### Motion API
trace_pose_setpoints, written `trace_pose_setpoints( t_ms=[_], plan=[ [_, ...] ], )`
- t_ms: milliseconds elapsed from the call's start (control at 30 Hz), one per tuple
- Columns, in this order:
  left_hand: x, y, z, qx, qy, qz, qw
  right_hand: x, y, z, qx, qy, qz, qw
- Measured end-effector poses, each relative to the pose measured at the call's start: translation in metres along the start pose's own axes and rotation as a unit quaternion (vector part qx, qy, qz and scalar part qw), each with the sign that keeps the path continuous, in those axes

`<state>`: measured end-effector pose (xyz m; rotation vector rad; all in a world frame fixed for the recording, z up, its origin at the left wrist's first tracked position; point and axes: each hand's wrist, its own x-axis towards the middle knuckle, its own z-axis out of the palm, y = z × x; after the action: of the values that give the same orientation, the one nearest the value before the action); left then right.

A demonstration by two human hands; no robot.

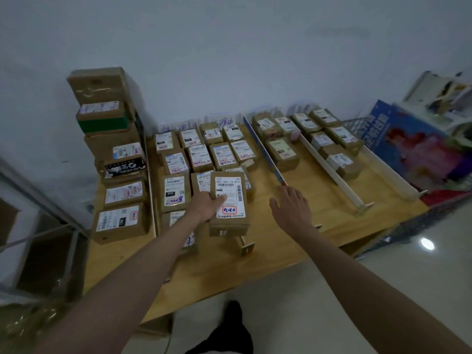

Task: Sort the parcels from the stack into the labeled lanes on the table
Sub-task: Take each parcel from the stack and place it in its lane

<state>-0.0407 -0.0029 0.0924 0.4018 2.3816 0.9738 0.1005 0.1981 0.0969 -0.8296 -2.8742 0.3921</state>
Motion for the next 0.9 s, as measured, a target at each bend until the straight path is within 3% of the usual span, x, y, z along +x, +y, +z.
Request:
trace_pose_setpoints(
  t_ms=[567, 900],
  plan=[
    [0.154, 0.090, 0.077, -0.018, -0.006, -0.039, 0.999, 0.160, 0.099, 0.002, -0.002, -0.032, 0.027, 0.999],
    [0.200, 0.120, 0.129, -0.007, 0.042, -0.137, 0.990, 0.251, 0.169, 0.015, 0.023, -0.046, -0.089, 0.995]
  ],
)
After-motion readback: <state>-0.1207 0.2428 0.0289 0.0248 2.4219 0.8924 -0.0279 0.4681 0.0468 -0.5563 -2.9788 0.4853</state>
